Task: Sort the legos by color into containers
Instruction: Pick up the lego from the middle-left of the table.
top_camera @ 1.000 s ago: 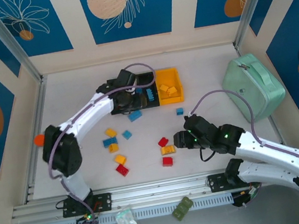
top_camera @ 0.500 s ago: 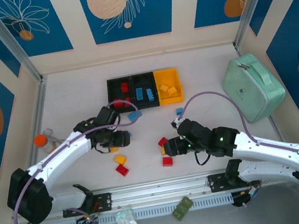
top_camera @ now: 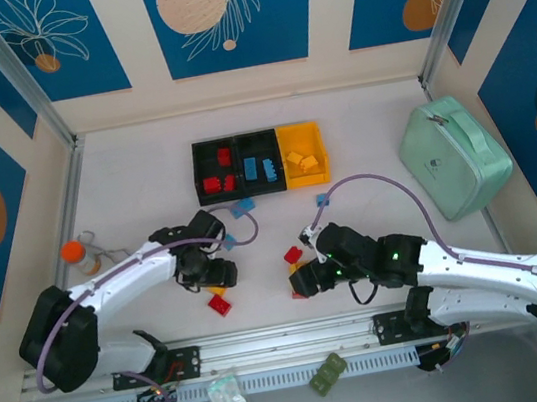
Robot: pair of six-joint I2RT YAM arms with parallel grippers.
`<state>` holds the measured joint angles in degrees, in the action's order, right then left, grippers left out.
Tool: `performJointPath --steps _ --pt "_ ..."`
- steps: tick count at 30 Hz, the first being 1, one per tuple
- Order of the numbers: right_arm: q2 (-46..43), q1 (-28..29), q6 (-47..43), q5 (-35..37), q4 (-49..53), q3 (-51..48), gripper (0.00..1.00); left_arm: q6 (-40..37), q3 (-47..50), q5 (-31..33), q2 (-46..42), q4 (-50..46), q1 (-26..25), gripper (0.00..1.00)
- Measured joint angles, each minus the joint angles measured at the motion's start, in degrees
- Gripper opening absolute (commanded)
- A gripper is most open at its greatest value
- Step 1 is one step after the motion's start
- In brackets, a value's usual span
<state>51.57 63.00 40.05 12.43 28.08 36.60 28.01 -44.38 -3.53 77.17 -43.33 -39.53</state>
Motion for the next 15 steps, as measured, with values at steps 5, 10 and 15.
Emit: performJointPath --steps 5,10,15 --pt "-0.5 0.0 0.0 0.0 0.0 0.0 0.69 0.3 0.4 0.7 3.0 0.7 -0.7 0.63" --pt "-0.9 0.0 0.0 0.0 -0.2 -0.2 0.69 0.6 0.7 1.0 4.8 1.8 -1.0 0.47" --pt "-1.5 0.0 0.2 0.2 -0.2 -1.2 0.69 0.5 0.3 1.6 5.0 2.0 -1.3 0.37"
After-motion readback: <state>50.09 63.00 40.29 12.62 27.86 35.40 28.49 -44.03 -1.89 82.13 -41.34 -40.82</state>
